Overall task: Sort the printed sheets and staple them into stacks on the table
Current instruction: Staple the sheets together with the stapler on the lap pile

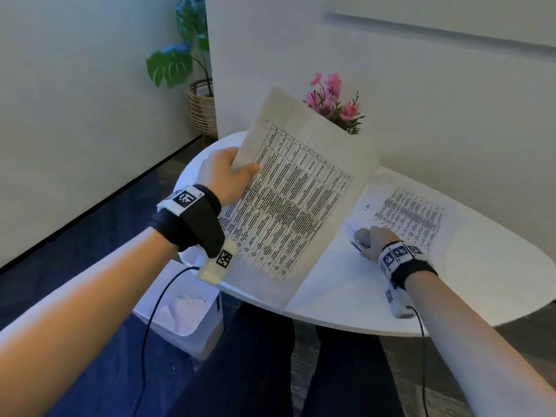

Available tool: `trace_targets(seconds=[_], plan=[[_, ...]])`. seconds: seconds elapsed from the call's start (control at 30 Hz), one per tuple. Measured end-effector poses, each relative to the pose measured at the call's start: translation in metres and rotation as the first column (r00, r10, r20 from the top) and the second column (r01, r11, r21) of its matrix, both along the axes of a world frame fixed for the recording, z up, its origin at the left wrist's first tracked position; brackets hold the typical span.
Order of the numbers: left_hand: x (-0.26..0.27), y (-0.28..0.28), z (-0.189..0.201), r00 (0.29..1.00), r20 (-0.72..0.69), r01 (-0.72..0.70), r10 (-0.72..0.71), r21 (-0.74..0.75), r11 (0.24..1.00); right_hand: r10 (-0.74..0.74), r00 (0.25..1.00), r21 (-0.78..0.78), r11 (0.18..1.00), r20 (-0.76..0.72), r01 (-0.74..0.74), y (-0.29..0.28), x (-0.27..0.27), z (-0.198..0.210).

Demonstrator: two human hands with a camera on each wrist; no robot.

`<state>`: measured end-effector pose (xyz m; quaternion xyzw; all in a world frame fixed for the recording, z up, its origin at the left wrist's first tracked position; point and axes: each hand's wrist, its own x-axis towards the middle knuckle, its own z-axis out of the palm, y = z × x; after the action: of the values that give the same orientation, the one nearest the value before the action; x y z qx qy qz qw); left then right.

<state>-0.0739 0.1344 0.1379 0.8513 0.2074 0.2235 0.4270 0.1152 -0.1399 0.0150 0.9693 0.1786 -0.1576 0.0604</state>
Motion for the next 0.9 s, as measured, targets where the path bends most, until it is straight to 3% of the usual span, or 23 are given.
trace_targets(seconds=[0.17,0.27,0.37,0.43,0.53,0.6,0.67,0.73,0.9], plan=[[-0.003,-0.001,0.001,0.993,-0.120,0.037,-0.016,0.168,0.985,-0.180,0.984,0.127,0.975,-0.014,0.180,-0.004,0.004,-0.015],[-0.002,-0.007,-0.002,0.982,-0.187,0.068,-0.032,0.187,0.980,-0.320,0.945,0.431,0.844,-0.070,0.317,-0.002,-0.005,-0.004],[0.001,-0.013,-0.009,0.974,-0.223,0.089,-0.049,0.175,0.981,-0.468,0.883,0.776,0.540,-0.046,0.327,0.000,-0.023,0.027],[0.004,-0.019,-0.012,0.972,-0.225,0.103,-0.062,0.173,0.980,-0.520,0.850,0.955,0.199,-0.089,0.221,0.002,-0.036,0.058],[0.010,-0.029,-0.015,0.968,-0.233,0.140,-0.090,0.209,0.968,-0.449,0.861,0.932,-0.356,-0.237,0.071,0.013,-0.052,0.105],[0.014,-0.036,-0.017,0.968,-0.233,0.156,-0.096,0.254,0.955,-0.370,0.885,0.815,-0.580,-0.282,0.018,0.024,-0.059,0.132],[0.017,-0.041,-0.017,0.968,-0.220,0.180,-0.123,0.262,0.948,-0.334,0.914,0.752,-0.657,-0.230,-0.051,0.037,-0.065,0.157],[0.021,-0.046,-0.016,0.968,-0.212,0.198,-0.138,0.298,0.934,-0.300,0.940,0.728,-0.680,-0.164,-0.090,0.048,-0.065,0.169],[0.021,-0.052,-0.014,0.968,-0.211,0.211,-0.137,0.379,0.901,-0.242,0.951,0.803,-0.596,-0.191,0.010,0.065,-0.065,0.164]])
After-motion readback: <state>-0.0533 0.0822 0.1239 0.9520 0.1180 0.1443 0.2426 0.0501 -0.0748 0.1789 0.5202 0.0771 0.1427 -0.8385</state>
